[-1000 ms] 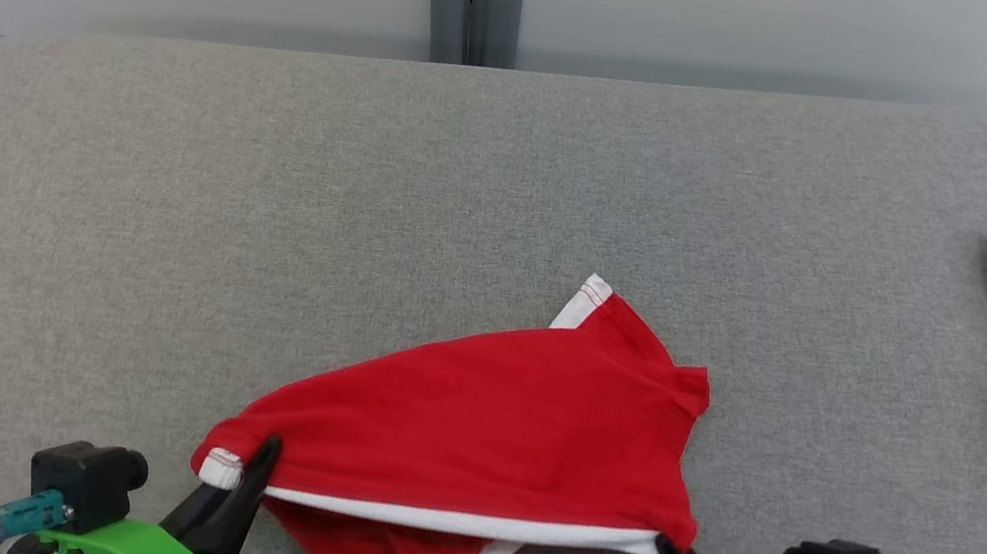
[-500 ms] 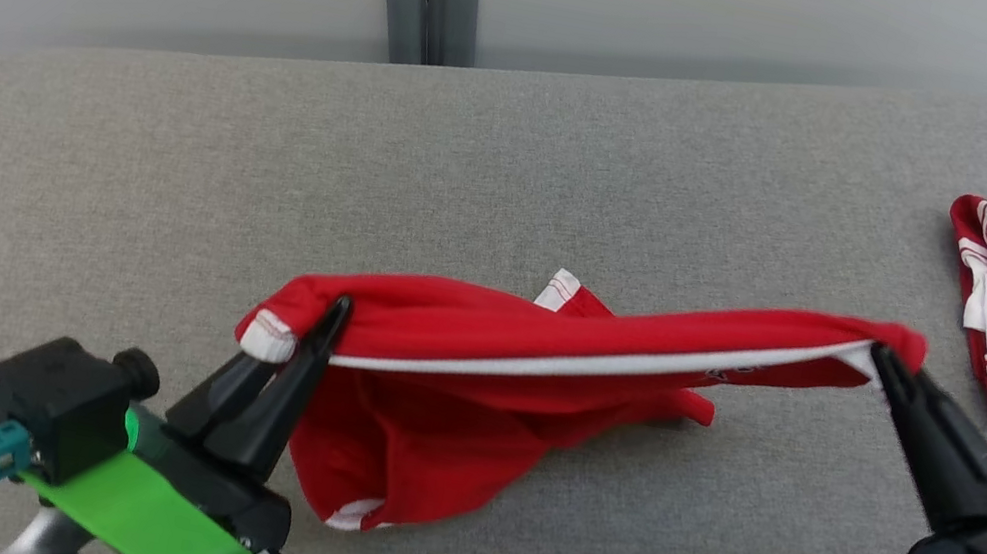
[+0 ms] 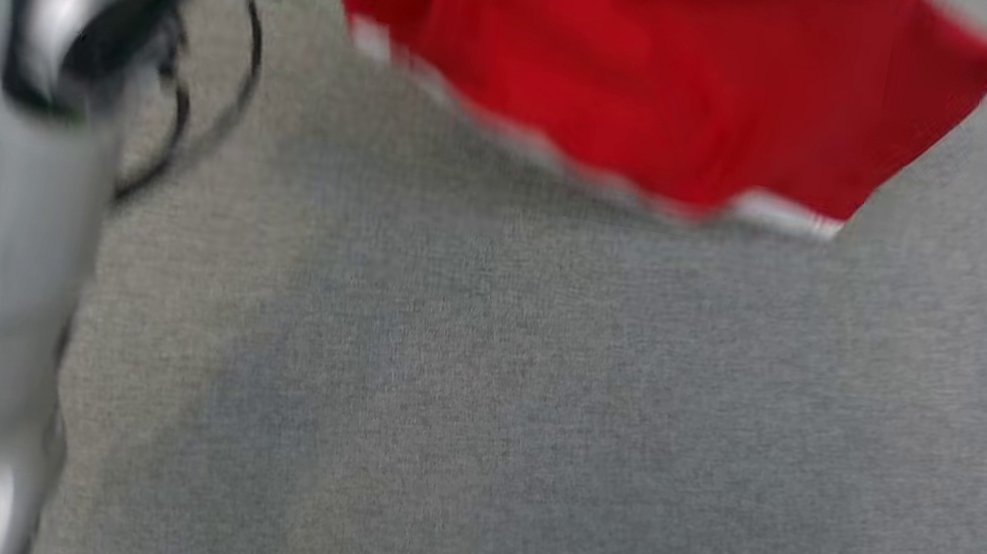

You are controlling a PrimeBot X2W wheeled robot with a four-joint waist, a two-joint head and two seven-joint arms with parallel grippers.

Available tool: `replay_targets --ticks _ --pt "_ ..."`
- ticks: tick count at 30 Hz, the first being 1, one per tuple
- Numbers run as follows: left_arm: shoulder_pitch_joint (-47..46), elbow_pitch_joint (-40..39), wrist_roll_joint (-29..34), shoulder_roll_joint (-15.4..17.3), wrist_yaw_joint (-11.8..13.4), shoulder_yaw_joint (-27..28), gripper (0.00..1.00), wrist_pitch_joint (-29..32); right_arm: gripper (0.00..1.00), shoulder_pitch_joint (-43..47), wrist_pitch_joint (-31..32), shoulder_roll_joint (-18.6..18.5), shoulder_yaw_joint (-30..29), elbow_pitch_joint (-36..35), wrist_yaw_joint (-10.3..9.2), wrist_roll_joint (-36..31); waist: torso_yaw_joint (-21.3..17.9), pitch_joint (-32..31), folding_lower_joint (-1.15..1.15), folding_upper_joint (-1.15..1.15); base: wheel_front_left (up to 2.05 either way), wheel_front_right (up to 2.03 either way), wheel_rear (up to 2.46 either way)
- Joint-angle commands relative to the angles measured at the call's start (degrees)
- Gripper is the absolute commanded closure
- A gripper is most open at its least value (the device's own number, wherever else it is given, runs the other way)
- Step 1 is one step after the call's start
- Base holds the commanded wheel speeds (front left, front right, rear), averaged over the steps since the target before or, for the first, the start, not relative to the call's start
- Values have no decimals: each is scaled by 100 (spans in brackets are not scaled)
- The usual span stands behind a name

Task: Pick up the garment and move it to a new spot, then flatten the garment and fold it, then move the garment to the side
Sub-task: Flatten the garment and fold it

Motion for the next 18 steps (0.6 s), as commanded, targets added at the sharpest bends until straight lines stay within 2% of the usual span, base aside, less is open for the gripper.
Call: replay_targets --ticks 1,3,5,9,11,14,18 --pt "-619 472 179 13 8 71 100 -145 100 -615 -93 183 37 429 -12 -254 101 1296 -1 0 0 0 0" --pt "-1574 1295 364 -17 6 104 100 -520 100 -1636 -344 491 107 1187 -12 -672 60 1558 -1 0 0 0 0" --pt "-2243 1958 578 5 -10 36 100 -984 100 -2291 -639 783 176 1804 -11 -918 19 1719 -1 0 0 0 0" --pt "-2892 3045 785 14 -49 -179 100 -1880 100 -2842 -1254 1235 375 2607 -8 -1058 -76 1940 -1 0 0 0 0" --pt "-2828 3429 689 -23 -65 -278 100 -2349 100 -2632 -1499 1293 627 2716 -6 -930 -87 1955 -1 0 0 0 0" --pt "-2344 3830 452 -33 -67 -627 100 -2879 100 -1927 -1822 1166 1046 2584 -7 -611 -70 1872 -1 0 0 0 0" --pt "-1255 3874 -19 70 -69 -1305 100 -3451 100 -422 -2267 810 1424 2057 -6 -52 -35 1614 -1 0 0 0 0"
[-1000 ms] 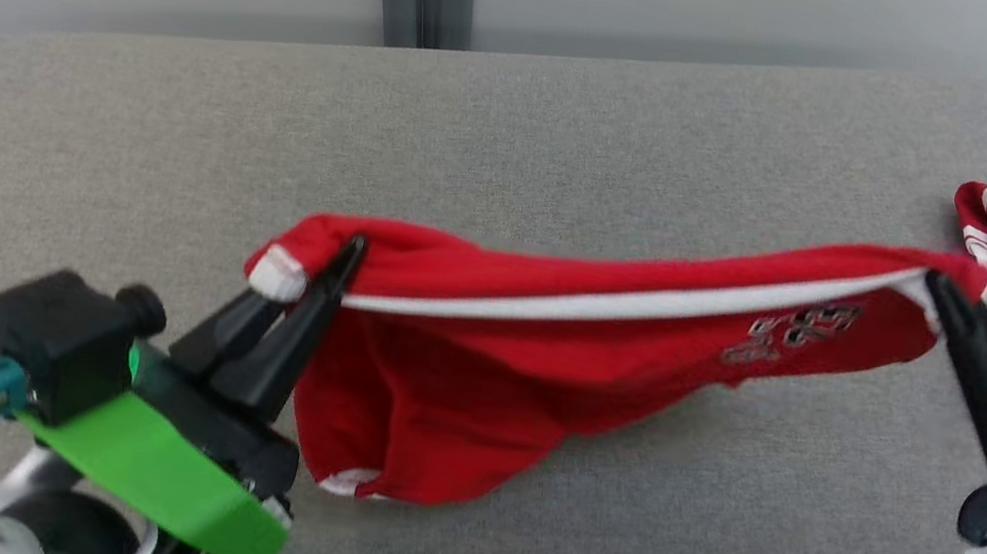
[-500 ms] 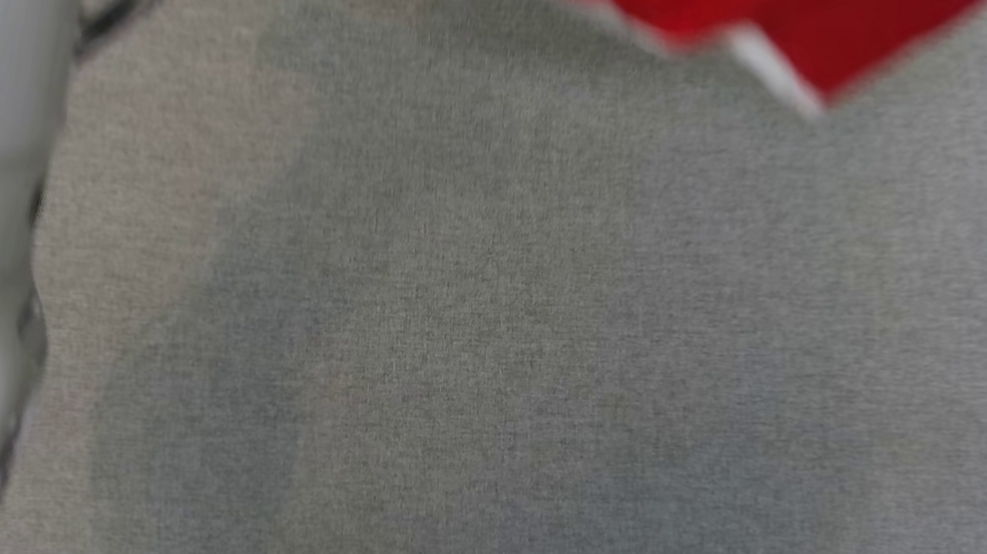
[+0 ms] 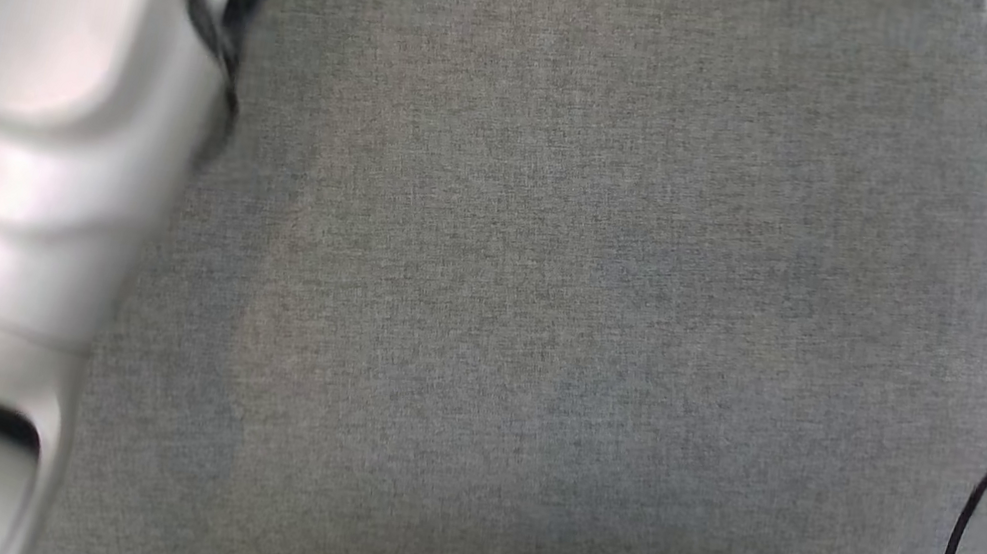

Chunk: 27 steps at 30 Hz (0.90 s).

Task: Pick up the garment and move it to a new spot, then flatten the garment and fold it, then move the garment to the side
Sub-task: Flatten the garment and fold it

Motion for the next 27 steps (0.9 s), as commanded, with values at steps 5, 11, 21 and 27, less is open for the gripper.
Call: replay_targets --ticks 5,11,21,27 --pt "1809 -598 -630 271 -20 -823 100 -541 100 2209 -481 -624 97 -788 2 483 68 -724 -2 0 0 0 0" --pt "3624 -1254 -1217 528 -19 -1180 100 -649 100 4026 -712 -899 29 -1204 2 729 53 -1632 -2 0 0 0 0" --pt "5968 -2391 -2007 716 424 -1268 100 -569 100 6349 -340 -1344 136 -1419 1 794 52 -2848 -2 0 0 0 0" --pt "7014 -3041 -2185 865 816 -1419 100 -476 100 7462 -203 -1544 -136 -1688 -2 741 177 -2972 -2 0 0 0 0"
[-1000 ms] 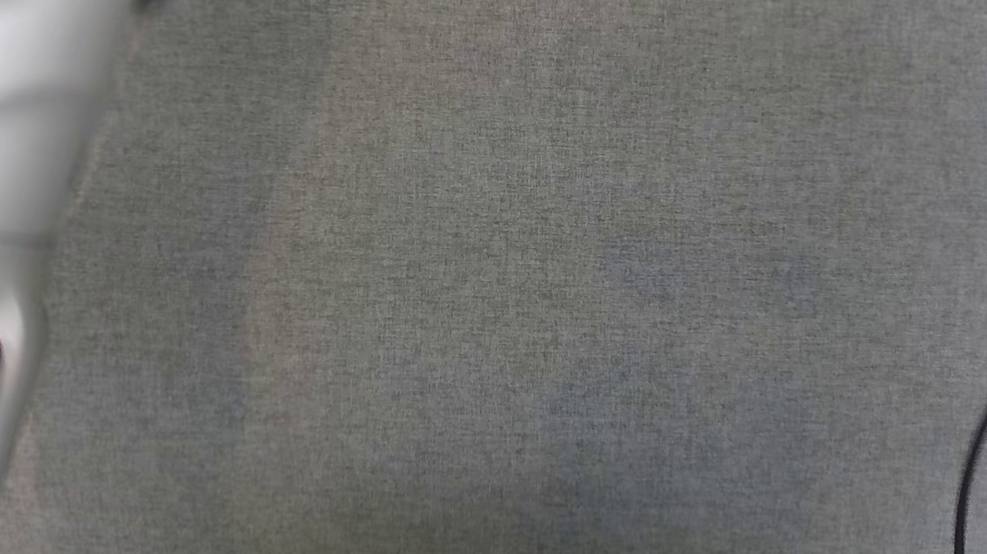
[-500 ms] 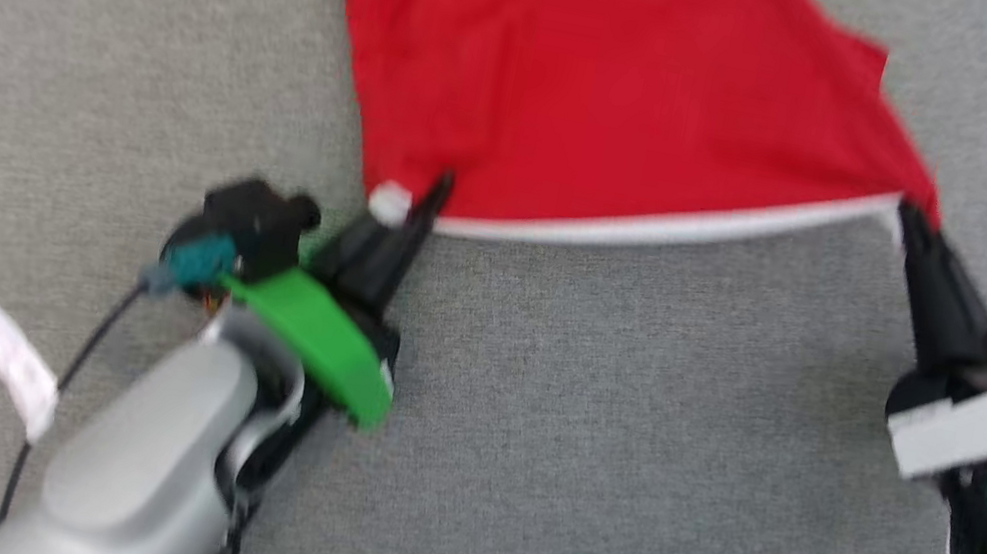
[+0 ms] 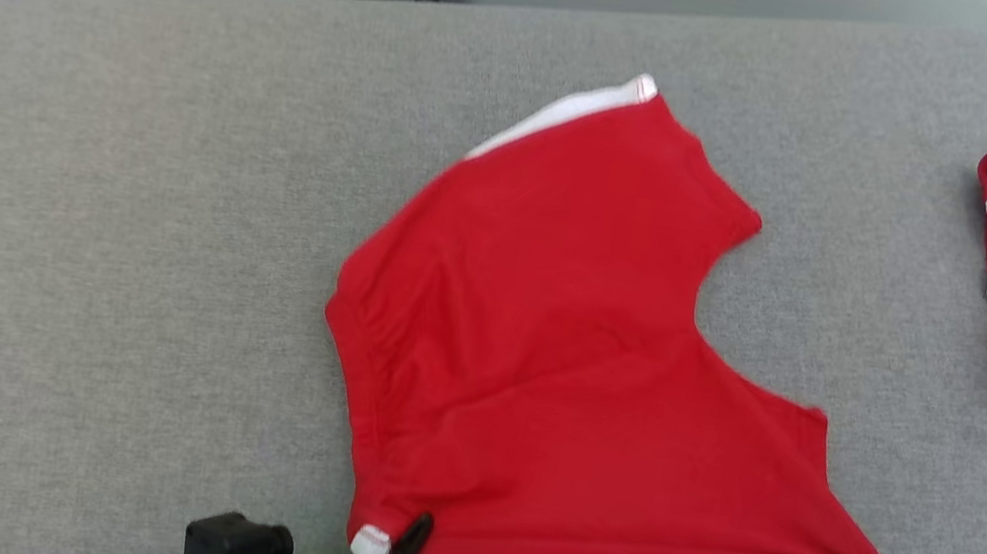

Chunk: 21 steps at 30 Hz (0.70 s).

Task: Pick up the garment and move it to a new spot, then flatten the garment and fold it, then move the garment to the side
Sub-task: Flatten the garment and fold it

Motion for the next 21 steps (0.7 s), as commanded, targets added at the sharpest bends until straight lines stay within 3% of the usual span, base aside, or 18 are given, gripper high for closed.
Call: replay_targets --ticks 1,4,8,17,19,21 --pt "178 -116 -34 108 88 18 100 37 100 181 4 -32 -126 -90 -9 -27 165 -256 1 0 0 0 0" --pt "274 -394 -52 164 131 -25 100 98 100 313 -27 -34 -359 -250 -10 -39 281 -155 1 0 0 0 0" --pt "-21 -626 50 185 158 -28 100 237 100 -166 170 -125 -428 -415 -10 -117 411 76 1 0 0 0 0" --pt "-1041 -511 -546 -511 -145 134 100 578 100 -2074 1189 -556 -472 48 -8 10 1082 864 1 0 0 0 0" --pt "-1305 -390 -580 -592 -240 118 89 662 100 -2522 1396 -634 -447 239 -8 -3 1232 1033 1 0 0 0 0" --pt "-1559 -264 -612 -698 -303 98 85 752 100 -2941 1564 -689 -407 429 -8 3 1385 1172 1 0 0 0 0"
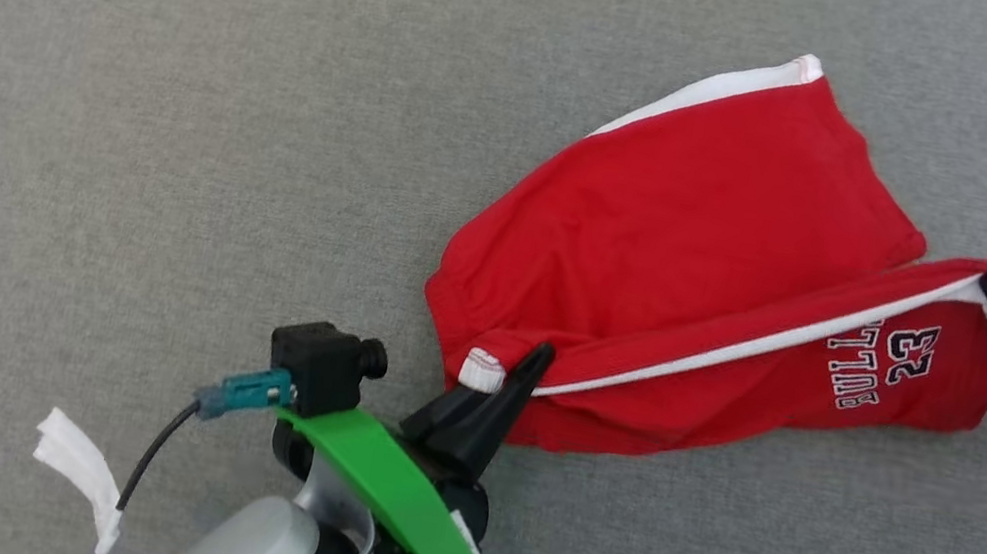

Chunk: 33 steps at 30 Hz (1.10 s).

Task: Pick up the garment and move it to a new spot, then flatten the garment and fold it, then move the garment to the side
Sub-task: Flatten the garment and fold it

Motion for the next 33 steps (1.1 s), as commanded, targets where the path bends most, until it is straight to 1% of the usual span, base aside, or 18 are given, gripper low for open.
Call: replay_targets --ticks 1,2,6,7,8,9,11,12,13,16,19,26,27,28,33 --pt "-254 67 -41 -64 -50 6 85 47 100 -298 61 -50 -1 110 -8 13 563 546 0 0 0 0 0" --pt "-375 171 -72 -138 -11 48 87 65 100 -493 143 -84 43 223 -8 -1 631 599 0 0 0 0 0" --pt "-844 452 -148 -322 70 145 88 135 100 -1176 409 -143 205 576 -8 -14 801 829 0 0 0 0 0" --pt "-936 530 -152 -354 90 160 84 157 100 -1311 452 -155 247 648 -7 -29 833 870 0 0 0 0 0" --pt "-1041 635 -160 -390 131 174 73 159 100 -1481 488 -154 287 744 -7 -48 864 913 0 0 0 0 0" --pt "-1128 703 -142 -410 158 182 65 147 100 -1598 511 -146 317 806 -7 -60 887 946 0 0 0 0 0" --pt "-1283 861 -122 -462 196 160 56 123 100 -1829 548 -143 458 929 -4 -66 932 993 0 0 0 0 0" --pt "-1357 926 -136 -490 219 185 10 70 100 -1938 551 -146 498 1011 -4 -71 960 1018 0 0 0 0 0" --pt "-1417 979 -158 -514 225 179 0 41 100 -2018 587 -162 559 1062 -4 -84 980 1035 0 0 0 0 0" --pt "-1541 1122 -211 -559 287 195 0 -165 100 -2305 543 -163 741 1194 -4 -109 1035 1075 0 0 0 0 0" --pt "-1620 1236 -242 -588 315 77 0 -340 100 -2527 461 -169 864 1330 -4 -132 1095 1103 0 0 0 0 0" --pt "-1755 1431 -326 -602 351 -191 0 -669 100 -2931 154 -231 902 1738 -4 -300 1171 1133 0 0 0 0 0" --pt "-1777 1438 -363 -603 329 -228 0 -718 80 -2989 80 -230 881 1809 -4 -361 1175 1137 0 0 0 0 0" --pt "-1789 1449 -411 -601 322 -253 0 -759 0 -3044 -3 -240 871 1863 -4 -451 1178 1137 0 0 0 0 0" --pt "-1847 1556 -494 -602 413 -400 0 -911 0 -3112 -134 -166 934 2075 -3 -588 1153 1087 0 0 0 0 0"
